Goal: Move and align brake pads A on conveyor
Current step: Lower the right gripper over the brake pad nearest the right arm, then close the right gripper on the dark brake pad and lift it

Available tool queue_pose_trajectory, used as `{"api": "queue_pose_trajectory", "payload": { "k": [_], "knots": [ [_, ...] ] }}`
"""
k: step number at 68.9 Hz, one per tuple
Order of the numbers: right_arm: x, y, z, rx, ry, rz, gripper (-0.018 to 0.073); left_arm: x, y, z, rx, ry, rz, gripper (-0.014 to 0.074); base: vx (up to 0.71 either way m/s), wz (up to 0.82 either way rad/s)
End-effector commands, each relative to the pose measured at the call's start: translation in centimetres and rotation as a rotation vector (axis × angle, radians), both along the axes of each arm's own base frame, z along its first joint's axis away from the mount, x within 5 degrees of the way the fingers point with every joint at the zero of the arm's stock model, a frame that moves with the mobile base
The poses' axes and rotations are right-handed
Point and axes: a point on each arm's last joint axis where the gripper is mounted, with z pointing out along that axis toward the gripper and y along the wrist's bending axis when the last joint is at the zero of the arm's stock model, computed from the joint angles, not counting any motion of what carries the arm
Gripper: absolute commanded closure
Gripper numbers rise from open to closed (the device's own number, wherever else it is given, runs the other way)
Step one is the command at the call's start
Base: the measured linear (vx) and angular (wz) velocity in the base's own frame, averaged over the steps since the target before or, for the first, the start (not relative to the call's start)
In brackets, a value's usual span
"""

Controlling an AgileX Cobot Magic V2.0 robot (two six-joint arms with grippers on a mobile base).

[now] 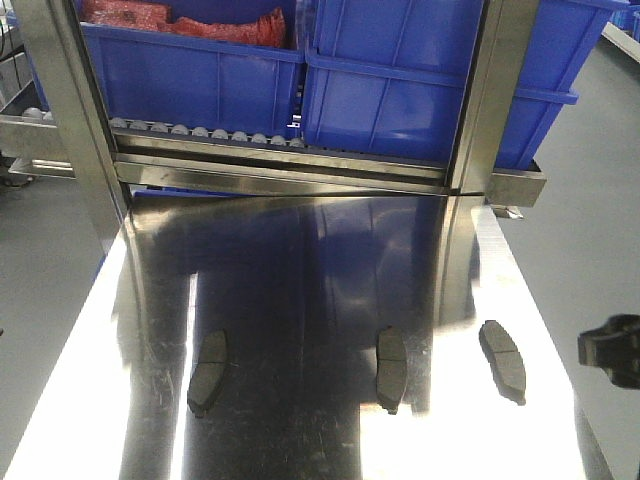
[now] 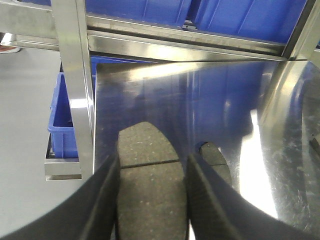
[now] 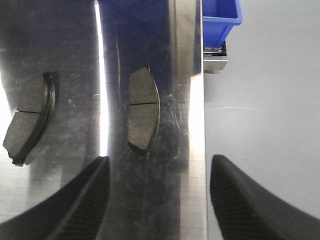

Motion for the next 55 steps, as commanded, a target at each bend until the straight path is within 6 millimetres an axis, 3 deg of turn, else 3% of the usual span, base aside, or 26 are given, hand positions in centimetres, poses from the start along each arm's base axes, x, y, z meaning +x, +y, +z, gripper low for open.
{"api": "queue_pose_trajectory", "payload": {
  "k": [1, 18, 41, 55],
  "knots": [
    [2.1, 0.2, 1.2, 0.006, -0.045, 0.015, 0.0081, 0.2, 0.0, 1.8, -0.038, -0.12, 0.011, 0.0603, 0.0, 0.0],
    [7.0, 3.4, -1.4, -0.041, 0.089, 0.128, 0.0095, 0.2, 0.0, 1.8, -0.038, -0.12, 0.011, 0.0603, 0.0, 0.0],
    [13.6, 3.7, -5.3, -0.069, 0.328, 0.115, 0.0095, 0.2, 0.0, 1.8, -0.038, -0.12, 0.011, 0.0603, 0.0, 0.0],
    [15.4, 3.7, -6.6, -0.11, 0.391, 0.132, 0.0095, 0.2, 0.0, 1.8, -0.038, -0.12, 0.011, 0.0603, 0.0, 0.0]
  ]
}}
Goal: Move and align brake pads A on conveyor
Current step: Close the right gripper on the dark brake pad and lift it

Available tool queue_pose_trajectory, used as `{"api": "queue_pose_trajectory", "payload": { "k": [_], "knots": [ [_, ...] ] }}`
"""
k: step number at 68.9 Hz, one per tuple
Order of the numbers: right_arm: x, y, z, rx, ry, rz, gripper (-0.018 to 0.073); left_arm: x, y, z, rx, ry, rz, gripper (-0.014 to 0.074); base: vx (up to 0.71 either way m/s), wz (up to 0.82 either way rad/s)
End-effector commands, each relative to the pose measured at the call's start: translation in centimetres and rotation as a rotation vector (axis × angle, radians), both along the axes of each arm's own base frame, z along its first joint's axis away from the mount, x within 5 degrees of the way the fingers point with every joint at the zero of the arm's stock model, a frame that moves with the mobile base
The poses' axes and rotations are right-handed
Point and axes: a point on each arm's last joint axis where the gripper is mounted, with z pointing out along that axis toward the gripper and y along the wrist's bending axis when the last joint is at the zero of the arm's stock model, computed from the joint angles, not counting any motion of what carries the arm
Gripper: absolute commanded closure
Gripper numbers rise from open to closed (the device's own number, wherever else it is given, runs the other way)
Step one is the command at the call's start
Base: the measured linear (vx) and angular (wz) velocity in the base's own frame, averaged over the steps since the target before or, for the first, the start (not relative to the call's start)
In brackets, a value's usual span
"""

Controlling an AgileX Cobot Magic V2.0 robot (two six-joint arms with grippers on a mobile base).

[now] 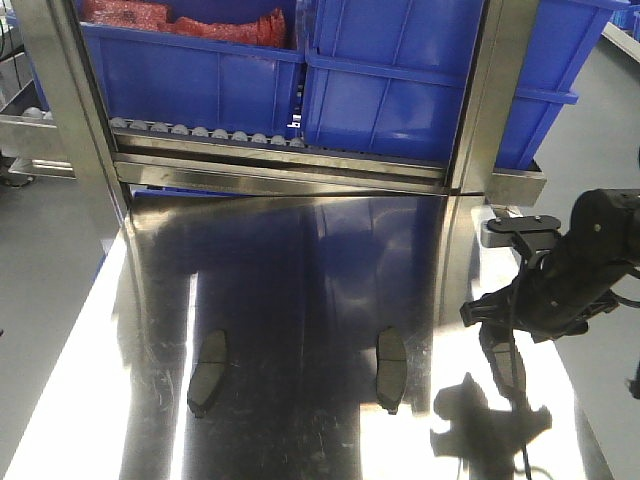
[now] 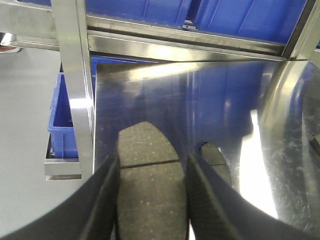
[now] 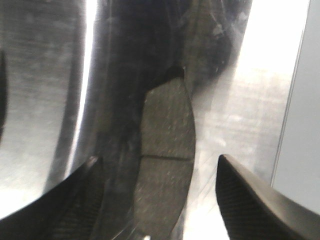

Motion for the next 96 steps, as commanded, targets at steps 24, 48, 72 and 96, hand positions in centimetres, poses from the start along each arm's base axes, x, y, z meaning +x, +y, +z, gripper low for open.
{"api": "queue_pose_trajectory", "payload": {
  "k": [24, 48, 72, 96],
  "knots": [
    [2.4, -0.1, -0.2, -0.018, 0.032, -0.005, 0.0096, 0.2, 0.0, 1.8, -0.038, -0.12, 0.011, 0.0603, 0.0, 0.0],
    [2.7, -0.3, -0.8, -0.049, 0.12, 0.005, 0.0275, 0.2, 0.0, 1.8, -0.038, -0.12, 0.011, 0.0603, 0.0, 0.0],
    [1.7, -0.5, 4.3, -0.046, -0.043, 0.005, 0.0571, 0.2, 0.0, 1.8, -0.038, -0.12, 0.011, 0.0603, 0.0, 0.0],
    [-3.2, -1.0, 14.2, -0.017, -0.336, -0.002, 0.057, 0.2, 0.0, 1.8, -0.038, -0.12, 0.011, 0.0603, 0.0, 0.0]
  ]
}}
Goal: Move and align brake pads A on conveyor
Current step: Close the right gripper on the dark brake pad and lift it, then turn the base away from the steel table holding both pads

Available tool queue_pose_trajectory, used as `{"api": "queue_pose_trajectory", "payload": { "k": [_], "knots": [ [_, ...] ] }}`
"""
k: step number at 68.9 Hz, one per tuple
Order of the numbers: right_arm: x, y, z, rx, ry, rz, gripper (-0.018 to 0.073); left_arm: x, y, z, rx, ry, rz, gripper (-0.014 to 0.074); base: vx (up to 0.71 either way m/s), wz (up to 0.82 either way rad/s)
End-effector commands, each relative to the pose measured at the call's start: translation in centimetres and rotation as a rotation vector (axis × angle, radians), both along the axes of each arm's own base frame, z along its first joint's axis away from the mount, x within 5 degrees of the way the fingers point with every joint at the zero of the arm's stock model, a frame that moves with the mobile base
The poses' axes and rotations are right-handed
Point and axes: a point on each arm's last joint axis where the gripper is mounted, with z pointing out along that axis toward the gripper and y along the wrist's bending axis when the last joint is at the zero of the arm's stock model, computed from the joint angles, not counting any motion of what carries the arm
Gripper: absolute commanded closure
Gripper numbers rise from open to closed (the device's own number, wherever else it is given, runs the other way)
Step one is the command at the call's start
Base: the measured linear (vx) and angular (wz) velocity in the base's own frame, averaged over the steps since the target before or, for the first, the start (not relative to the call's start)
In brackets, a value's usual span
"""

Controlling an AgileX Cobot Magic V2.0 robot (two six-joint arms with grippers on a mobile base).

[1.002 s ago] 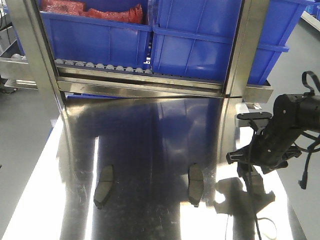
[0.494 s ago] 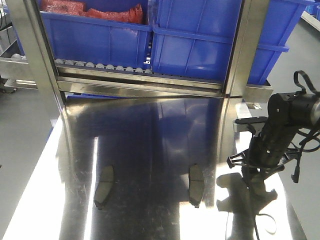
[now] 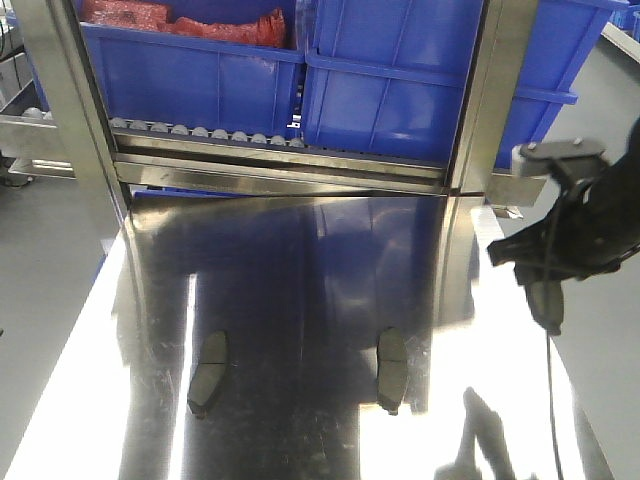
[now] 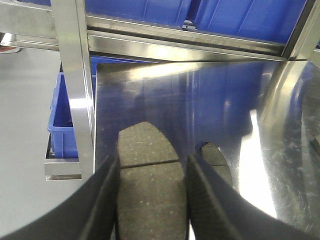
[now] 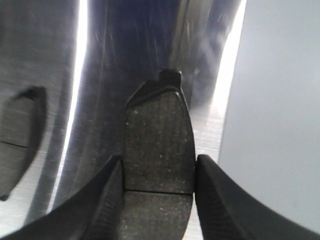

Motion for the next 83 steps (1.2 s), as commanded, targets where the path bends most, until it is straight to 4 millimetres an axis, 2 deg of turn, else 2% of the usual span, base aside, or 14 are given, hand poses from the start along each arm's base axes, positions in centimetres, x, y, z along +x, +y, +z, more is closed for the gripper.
{"api": "queue_pose_trajectory", "payload": {
  "k": [1, 7, 12, 36, 55, 67, 83],
  "knots": [
    [-1.9, -0.4, 4.5, 0.013, -0.163, -0.006, 0.057, 0.2, 0.0, 1.8, -0.038, -0.12, 0.011, 0.0603, 0.0, 0.0],
    [-3.9, -0.6, 6.5, 0.026, -0.233, -0.009, 0.0568, 0.2, 0.0, 1.8, -0.038, -0.12, 0.011, 0.0603, 0.0, 0.0],
    [-5.6, -0.8, 7.3, 0.04, -0.297, -0.021, 0.0567, 0.2, 0.0, 1.8, -0.038, -0.12, 0.011, 0.0603, 0.0, 0.0],
    [-15.1, -1.8, 6.2, 0.074, -0.538, -0.039, 0.0566, 0.2, 0.0, 1.8, -0.038, -0.12, 0.011, 0.0603, 0.0, 0.0],
    [-21.6, -2.5, 4.8, 0.102, -0.797, -0.034, 0.0566, 0.2, 0.0, 1.8, -0.038, -0.12, 0.011, 0.0603, 0.0, 0.0],
    [-24.3, -2.7, 4.0, 0.114, -0.895, -0.033, 0.0566, 0.2, 0.0, 1.8, -0.038, -0.12, 0.011, 0.0603, 0.0, 0.0],
    [-25.1, -2.8, 4.1, 0.118, -0.924, -0.034, 0.0566, 0.2, 0.0, 1.8, -0.038, -0.12, 0.011, 0.0603, 0.0, 0.0]
  ]
}}
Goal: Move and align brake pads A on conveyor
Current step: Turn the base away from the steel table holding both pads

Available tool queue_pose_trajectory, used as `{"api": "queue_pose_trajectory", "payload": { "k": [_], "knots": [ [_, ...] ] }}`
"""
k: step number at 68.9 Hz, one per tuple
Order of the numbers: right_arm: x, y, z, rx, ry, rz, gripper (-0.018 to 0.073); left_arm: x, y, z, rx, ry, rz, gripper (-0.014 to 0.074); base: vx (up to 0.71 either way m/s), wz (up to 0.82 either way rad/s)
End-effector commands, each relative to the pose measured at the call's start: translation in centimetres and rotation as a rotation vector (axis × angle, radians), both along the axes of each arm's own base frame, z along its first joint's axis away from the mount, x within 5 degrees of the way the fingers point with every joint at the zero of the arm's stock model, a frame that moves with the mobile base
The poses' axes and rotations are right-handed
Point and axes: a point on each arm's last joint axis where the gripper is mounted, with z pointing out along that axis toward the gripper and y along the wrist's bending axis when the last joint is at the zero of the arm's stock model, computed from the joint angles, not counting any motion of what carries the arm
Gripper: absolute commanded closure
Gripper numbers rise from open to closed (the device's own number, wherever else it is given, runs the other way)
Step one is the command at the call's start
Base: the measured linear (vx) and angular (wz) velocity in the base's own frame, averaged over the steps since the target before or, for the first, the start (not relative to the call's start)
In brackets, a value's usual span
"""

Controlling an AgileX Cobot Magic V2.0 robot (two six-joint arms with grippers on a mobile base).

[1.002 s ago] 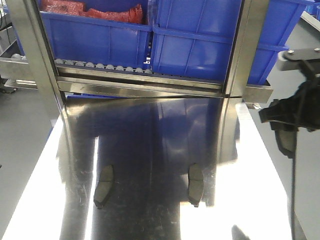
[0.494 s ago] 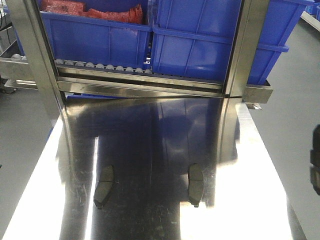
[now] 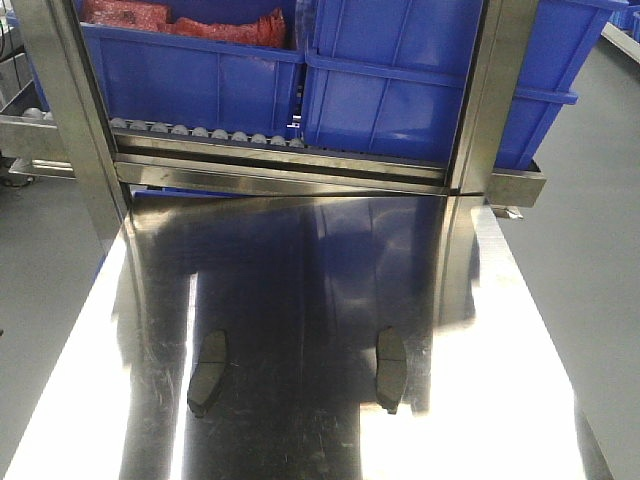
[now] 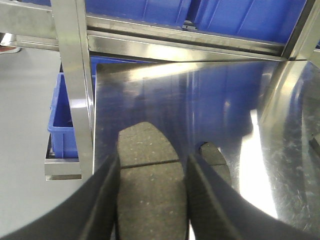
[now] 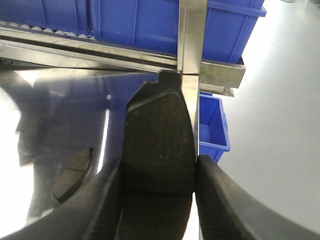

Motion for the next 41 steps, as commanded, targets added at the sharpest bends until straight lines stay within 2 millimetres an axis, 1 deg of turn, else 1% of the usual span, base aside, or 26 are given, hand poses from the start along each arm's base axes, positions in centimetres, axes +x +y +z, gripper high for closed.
{"api": "queue_pose_trajectory", "payload": {
  "k": [1, 41],
  "knots": [
    [0.2, -0.07, 1.71, 0.0, -0.123, -0.008, 0.0566, 0.22, 0.01, 1.78, -0.038, -0.12, 0.011, 0.0603, 0.0, 0.0],
    [0.18, -0.04, 1.61, 0.01, -0.111, -0.007, 0.0566, 0.22, 0.01, 1.78, -0.038, -0.12, 0.011, 0.0603, 0.0, 0.0]
  ]
}}
